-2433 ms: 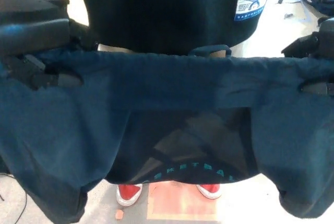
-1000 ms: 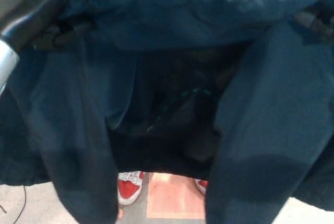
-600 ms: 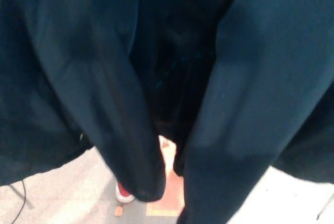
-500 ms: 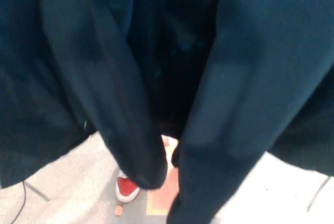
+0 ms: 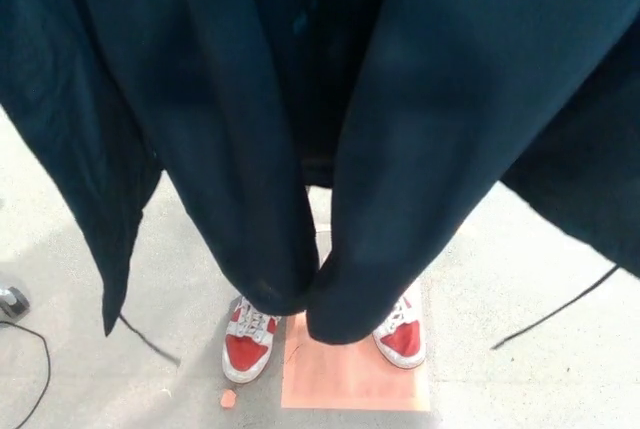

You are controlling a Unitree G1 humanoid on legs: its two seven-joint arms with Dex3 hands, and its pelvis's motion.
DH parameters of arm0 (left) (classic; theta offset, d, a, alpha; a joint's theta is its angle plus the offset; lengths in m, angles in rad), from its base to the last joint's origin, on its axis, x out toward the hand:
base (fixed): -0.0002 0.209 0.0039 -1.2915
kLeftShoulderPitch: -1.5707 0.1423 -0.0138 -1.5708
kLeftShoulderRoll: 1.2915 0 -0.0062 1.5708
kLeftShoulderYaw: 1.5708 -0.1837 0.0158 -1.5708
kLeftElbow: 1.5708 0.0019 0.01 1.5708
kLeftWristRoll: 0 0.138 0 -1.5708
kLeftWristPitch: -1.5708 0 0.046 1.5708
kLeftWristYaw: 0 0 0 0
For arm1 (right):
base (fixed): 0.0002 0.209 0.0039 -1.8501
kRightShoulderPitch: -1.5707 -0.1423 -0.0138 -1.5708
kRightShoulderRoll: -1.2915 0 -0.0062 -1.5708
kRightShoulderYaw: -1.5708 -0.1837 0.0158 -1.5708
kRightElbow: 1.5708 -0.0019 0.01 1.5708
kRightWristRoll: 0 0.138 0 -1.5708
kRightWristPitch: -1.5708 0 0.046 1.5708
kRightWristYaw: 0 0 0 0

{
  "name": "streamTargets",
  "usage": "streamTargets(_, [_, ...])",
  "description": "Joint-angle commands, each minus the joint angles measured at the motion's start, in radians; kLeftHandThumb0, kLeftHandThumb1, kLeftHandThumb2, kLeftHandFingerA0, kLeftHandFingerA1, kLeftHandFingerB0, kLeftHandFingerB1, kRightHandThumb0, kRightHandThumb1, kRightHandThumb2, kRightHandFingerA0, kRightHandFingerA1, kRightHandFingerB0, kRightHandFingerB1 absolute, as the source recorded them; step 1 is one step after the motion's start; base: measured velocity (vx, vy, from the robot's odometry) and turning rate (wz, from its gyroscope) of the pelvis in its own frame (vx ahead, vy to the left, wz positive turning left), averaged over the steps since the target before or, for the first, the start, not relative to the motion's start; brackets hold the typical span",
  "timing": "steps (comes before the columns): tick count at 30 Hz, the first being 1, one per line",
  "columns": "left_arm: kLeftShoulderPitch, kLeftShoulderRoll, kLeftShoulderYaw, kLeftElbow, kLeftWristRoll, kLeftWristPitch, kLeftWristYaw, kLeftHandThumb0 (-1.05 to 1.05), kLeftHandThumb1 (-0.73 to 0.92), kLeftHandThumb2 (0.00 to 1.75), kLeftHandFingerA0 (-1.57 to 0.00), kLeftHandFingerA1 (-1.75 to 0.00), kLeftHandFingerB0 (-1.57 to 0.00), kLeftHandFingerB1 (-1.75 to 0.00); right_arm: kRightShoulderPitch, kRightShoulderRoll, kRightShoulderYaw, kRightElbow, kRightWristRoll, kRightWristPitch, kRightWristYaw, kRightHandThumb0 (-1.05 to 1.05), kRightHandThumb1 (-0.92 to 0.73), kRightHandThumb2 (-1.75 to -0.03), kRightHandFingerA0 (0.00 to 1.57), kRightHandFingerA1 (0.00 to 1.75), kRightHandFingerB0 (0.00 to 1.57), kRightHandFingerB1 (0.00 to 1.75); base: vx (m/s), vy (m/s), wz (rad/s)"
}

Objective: A person hands a coat to the robot and the robot grabs it with both hands and holds it while the person wears the coat.

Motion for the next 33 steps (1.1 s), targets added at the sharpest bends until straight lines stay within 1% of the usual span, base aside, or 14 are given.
streamTargets(1, [-0.612, 0.097, -0.002, 0.378, 0.143, -0.139, 0.41, -0.41, 0.81, 0.64, -0.96, -1.75, -0.65, -1.65, -0.627, -0.115, 0.019, 0.379, -0.159, -0.071, -0.391, -0.47, -0.8, -0.67, 1.07, 1.61, 0.84, 1.52, 0.0, 0.0, 0.0])
streamTargets(2, [-0.634, 0.097, -0.008, 0.397, 0.145, -0.149, 0.425, -0.37, 0.8, 0.64, -0.86, -1.75, -0.6, -1.53, -0.653, -0.11, 0.03, 0.395, -0.166, -0.058, -0.398, -0.45, -0.84, -0.65, 0.85, 1.75, 0.65, 1.56, 0.0, 0.0, 0.0])
streamTargets(3, [-0.643, 0.097, -0.012, 0.408, 0.145, -0.155, 0.434, -0.37, 0.8, 0.64, -0.86, -1.75, -0.6, -1.53, -0.664, -0.109, 0.035, 0.404, -0.168, -0.055, -0.403, -0.45, -0.84, -0.65, 0.85, 1.75, 0.65, 1.56, 0.0, 0.0, 0.0])
streamTargets(4, [-0.677, 0.095, -0.023, 0.43, 0.153, -0.145, 0.443, -0.42, 0.79, 0.65, -0.97, -1.75, -0.68, -1.55, -0.697, -0.104, 0.06, 0.423, -0.199, -0.042, -0.456, -0.52, -0.74, -0.71, 0.95, 1.71, 0.86, 1.49, 0.0, 0.0, 0.0])
streamTargets(5, [-0.705, 0.091, -0.028, 0.447, 0.154, -0.126, 0.44, -0.45, 0.78, 0.63, -0.98, -1.75, -0.71, -1.44, -0.725, -0.101, 0.081, 0.44, -0.22, -0.033, -0.488, -0.54, -0.75, -0.72, 0.96, 1.71, 0.86, 1.52, 0.0, 0.0, 0.0])
streamTargets(6, [-0.722, 0.086, -0.029, 0.456, 0.151, -0.108, 0.43, -0.45, 0.78, 0.63, -0.98, -1.75, -0.71, -1.44, -0.742, -0.1, 0.092, 0.451, -0.23, -0.028, -0.499, -0.54, -0.75, -0.72, 0.96, 1.71, 0.86, 1.52, 0.0, 0.0, 0.0])
streamTargets(7, [-0.757, 0.083, -0.037, 0.474, 0.158, -0.088, 0.447, -0.45, 0.79, 0.65, -0.99, -1.75, -0.68, -1.57, -0.775, -0.094, 0.1, 0.469, -0.232, -0.014, -0.515, -0.56, -0.8, -0.73, 0.94, 1.72, 0.82, 1.55, 0.0, 0.0, 0.0])
streamTargets(9, [-0.799, 0.078, -0.036, 0.501, 0.15, -0.07, 0.47, -0.48, 0.76, 0.64, -0.99, -1.75, -0.68, -1.49, -0.815, -0.09, 0.118, 0.494, -0.24, -0.001, -0.536, -0.53, -0.87, -0.67, 0.95, 1.74, 0.72, 1.6, 0.0, 0.0, 0.0])
streamTargets(11, [-0.836, 0.079, -0.031, 0.522, 0.139, -0.061, 0.463, -0.48, 0.78, 0.64, -0.98, -1.75, -0.62, -1.55, -0.849, -0.088, 0.134, 0.513, -0.248, 0.0, -0.557, -0.52, -0.86, -0.67, 0.97, 1.73, 0.73, 1.61, 0.0, 0.0, 0.0])
streamTargets(12, [-0.85, 0.079, -0.028, 0.528, 0.135, -0.061, 0.463, -0.48, 0.75, 0.63, -0.97, -1.75, -0.68, -1.35, -0.863, -0.087, 0.143, 0.521, -0.253, 0.002, -0.571, -0.51, -0.81, -0.66, 0.96, 1.74, 0.72, 1.66, 0.0, 0.0, 0.0])
streamTargets(15, [-0.881, 0.084, -0.027, 0.542, 0.129, -0.059, 0.452, -0.47, 0.72, 0.62, -0.98, -1.75, -0.66, -1.44, -0.89, -0.083, 0.16, 0.537, -0.263, 0.017, -0.597, -0.48, -0.74, -0.64, 0.97, 1.74, 0.73, 1.65, 0.0, 0.0, 0.0])
streamTargets(20, [-0.945, 0.078, -0.045, 0.581, 0.141, 0.002, 0.475, -0.76, 0.67, 0.68, -1.25, -1.74, -0.9, -1.55, -0.92, -0.087, 0.181, 0.562, -0.257, 0.016, -0.612, -0.48, -0.74, -0.64, 0.97, 1.74, 0.73, 1.65, 0.0, 0.0, 0.0])
streamTargets(21, [-0.961, 0.075, -0.045, 0.589, 0.138, 0.012, 0.46, -0.84, 0.49, 1.03, -1.57, -1.59, -1.08, -1.33, -0.925, -0.088, 0.183, 0.566, -0.256, 0.015, -0.614, -0.48, -0.74, -0.64, 0.97, 1.74, 0.73, 1.65, 0.0, 0.0, 0.0])
streamTargets(33, [-1.005, 0.053, -0.06, 0.627, 0.131, 0.008, 0.469, -0.84, 0.49, 1.03, -1.57, -1.59, -1.08, -1.33, -0.964, -0.103, 0.209, 0.604, -0.255, 0.004, -0.636, -0.48, -0.74, -0.64, 0.97, 1.74, 0.73, 1.65, 0.0, 0.0, 0.0])
